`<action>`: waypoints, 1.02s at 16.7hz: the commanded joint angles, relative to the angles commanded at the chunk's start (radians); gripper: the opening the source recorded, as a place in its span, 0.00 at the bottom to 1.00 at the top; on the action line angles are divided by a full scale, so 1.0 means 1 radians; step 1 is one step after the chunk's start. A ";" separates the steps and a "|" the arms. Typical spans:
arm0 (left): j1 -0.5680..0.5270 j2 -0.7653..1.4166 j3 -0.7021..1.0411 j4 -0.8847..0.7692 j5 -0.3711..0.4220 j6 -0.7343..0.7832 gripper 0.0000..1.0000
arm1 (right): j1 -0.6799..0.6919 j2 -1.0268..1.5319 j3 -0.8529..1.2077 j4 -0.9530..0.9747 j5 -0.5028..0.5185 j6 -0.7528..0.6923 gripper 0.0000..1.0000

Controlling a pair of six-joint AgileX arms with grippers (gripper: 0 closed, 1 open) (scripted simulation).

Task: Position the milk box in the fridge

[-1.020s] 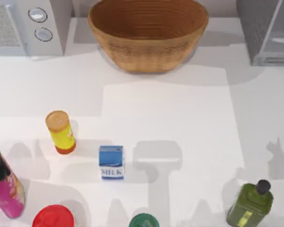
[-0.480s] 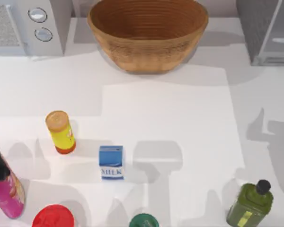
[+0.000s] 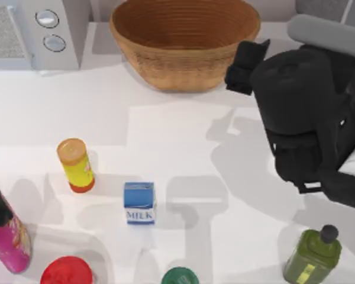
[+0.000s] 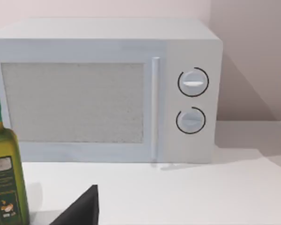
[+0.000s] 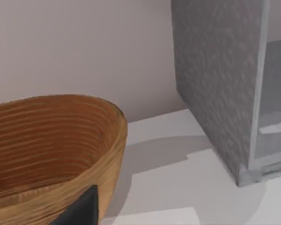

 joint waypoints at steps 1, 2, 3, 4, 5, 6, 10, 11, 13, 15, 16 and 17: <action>0.000 0.000 0.000 0.000 0.000 0.000 1.00 | 0.058 0.102 0.050 0.006 0.039 0.043 1.00; 0.000 0.000 0.000 0.000 0.000 0.000 1.00 | 0.113 0.199 0.097 0.013 0.070 0.085 1.00; 0.000 0.000 0.000 0.000 0.000 0.000 1.00 | 0.165 0.292 0.140 0.020 0.094 0.126 1.00; 0.000 0.000 0.000 0.000 0.000 0.000 1.00 | 0.214 0.379 0.178 0.027 0.112 0.166 1.00; 0.000 0.000 0.000 0.000 0.000 0.000 1.00 | 0.259 0.462 0.212 0.034 0.126 0.204 1.00; 0.000 0.000 0.000 0.000 0.000 0.000 1.00 | 0.300 0.540 0.240 0.040 0.136 0.240 1.00; 0.000 0.000 0.000 0.000 0.000 0.000 1.00 | 0.421 0.774 0.296 0.055 0.157 0.352 1.00; 0.000 0.000 0.000 0.000 0.000 0.000 1.00 | 0.440 0.809 0.297 0.055 0.157 0.370 1.00; 0.000 0.000 0.000 0.000 0.000 0.000 1.00 | 0.461 0.844 0.293 0.055 0.154 0.389 1.00; 0.000 0.000 0.000 0.000 0.000 0.000 1.00 | 0.463 0.846 0.293 0.055 0.154 0.390 1.00; 0.000 0.000 0.000 0.000 0.000 0.000 1.00 | 0.463 0.846 0.293 0.055 0.154 0.390 1.00; 0.000 0.000 0.000 0.000 0.000 0.000 1.00 | 0.463 0.846 0.293 0.055 0.154 0.390 1.00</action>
